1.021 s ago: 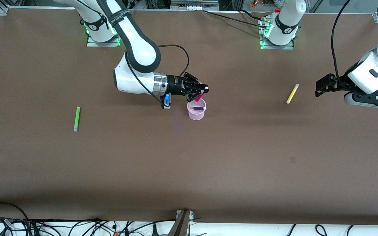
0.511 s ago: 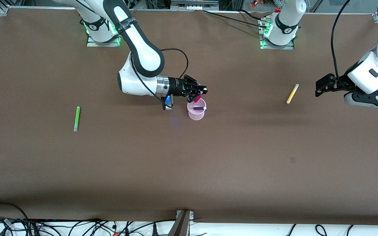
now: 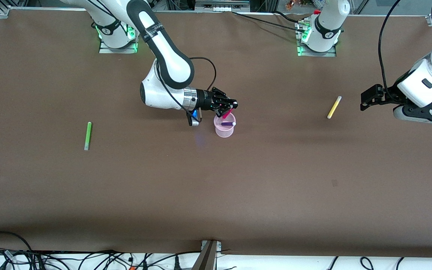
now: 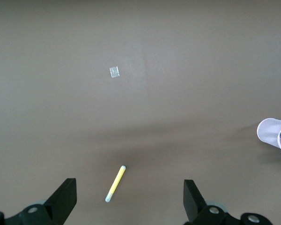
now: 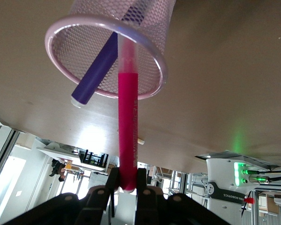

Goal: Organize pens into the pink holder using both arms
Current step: 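Lower the pink highlighter into the holder and open the right gripper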

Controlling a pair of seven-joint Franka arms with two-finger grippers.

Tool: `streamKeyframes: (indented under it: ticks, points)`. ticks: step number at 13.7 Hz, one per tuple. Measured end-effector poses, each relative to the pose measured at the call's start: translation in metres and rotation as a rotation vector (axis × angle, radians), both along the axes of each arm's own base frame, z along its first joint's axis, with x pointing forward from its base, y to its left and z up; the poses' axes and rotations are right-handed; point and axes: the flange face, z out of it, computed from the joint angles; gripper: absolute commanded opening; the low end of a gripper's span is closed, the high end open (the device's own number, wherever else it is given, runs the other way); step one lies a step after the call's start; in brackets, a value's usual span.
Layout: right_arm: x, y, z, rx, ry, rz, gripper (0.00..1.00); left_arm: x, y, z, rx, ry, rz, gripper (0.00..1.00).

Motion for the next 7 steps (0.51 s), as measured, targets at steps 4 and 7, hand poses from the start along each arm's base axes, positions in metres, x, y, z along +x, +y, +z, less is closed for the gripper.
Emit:
streamKeyframes:
  ticks: [4, 7]
  points:
    - [0.0, -0.003, -0.016, -0.016, -0.017, 0.013, 0.18, -0.001, 0.0, -0.001, 0.001, 0.007, 0.0, 1.0]
    - [0.001, -0.004, -0.025, -0.028, -0.037, 0.018, 1.0, -0.001, 0.0, -0.001, 0.001, 0.011, 0.0, 1.0]
